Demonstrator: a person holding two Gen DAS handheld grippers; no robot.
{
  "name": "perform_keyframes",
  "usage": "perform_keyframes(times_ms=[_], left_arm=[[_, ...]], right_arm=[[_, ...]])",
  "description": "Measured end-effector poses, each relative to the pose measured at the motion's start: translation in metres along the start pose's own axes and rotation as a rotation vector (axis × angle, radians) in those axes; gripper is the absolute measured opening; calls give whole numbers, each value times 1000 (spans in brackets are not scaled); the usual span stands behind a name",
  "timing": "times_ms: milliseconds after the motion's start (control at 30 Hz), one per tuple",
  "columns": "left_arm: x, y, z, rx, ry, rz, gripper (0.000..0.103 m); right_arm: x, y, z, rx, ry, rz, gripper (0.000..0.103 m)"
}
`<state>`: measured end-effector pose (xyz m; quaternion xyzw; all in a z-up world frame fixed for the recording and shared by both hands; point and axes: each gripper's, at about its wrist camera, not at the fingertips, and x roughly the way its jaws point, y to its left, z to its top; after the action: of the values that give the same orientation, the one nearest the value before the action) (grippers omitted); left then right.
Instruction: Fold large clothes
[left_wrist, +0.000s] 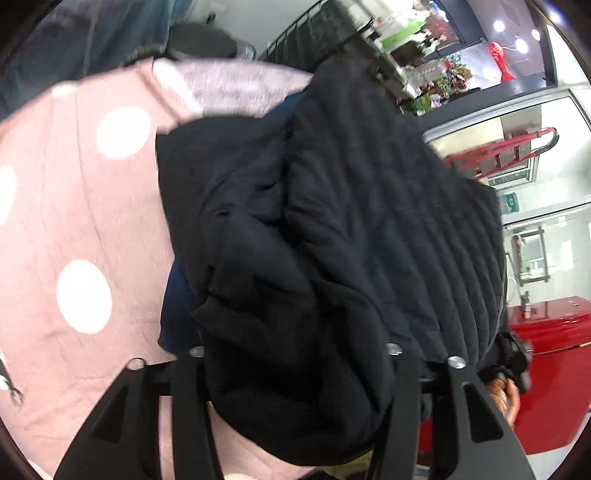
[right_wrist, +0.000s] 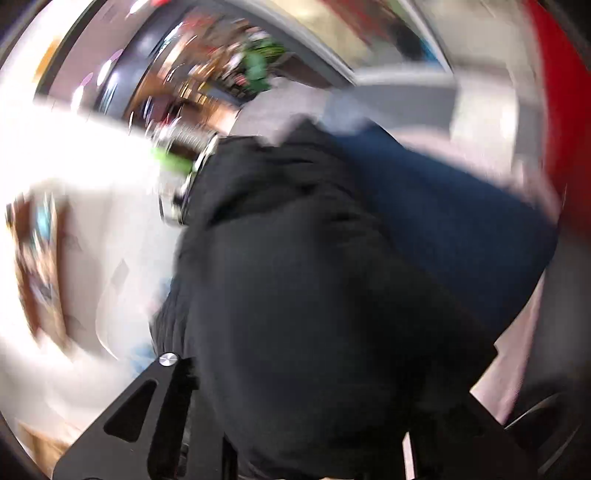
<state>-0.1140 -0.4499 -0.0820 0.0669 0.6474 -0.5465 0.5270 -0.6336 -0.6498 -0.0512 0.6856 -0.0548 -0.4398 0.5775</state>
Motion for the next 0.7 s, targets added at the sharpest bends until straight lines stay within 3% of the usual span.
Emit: perform_keyframes(times_ms=[67,100,167,233,300,533,700], left_arm=[[0,13,0,-16,-2,18,75],[-1,15,1,-8,-13,41,81],[-3,17,-1,27,-24,72,84],[-6,11,4,43,-32,96,88],[-10,4,2,67,-48,126,92],[-58,-6,-9,206,-170,282,97],[-92,17,-27,131,-246,489,97]], right_arm=[[5,-10,1,42,-15,24,25],[5,-6,0,-4,-31,-1,26],[6,5,-1,-83,-51,-58,34],[8,8,-2,-80,-58,-100,48],[8,8,0,-45,-63,-93,52],[-14,23,-20,-98,-125,-201,76],[-51,32,-34,-173,-181,-307,78]])
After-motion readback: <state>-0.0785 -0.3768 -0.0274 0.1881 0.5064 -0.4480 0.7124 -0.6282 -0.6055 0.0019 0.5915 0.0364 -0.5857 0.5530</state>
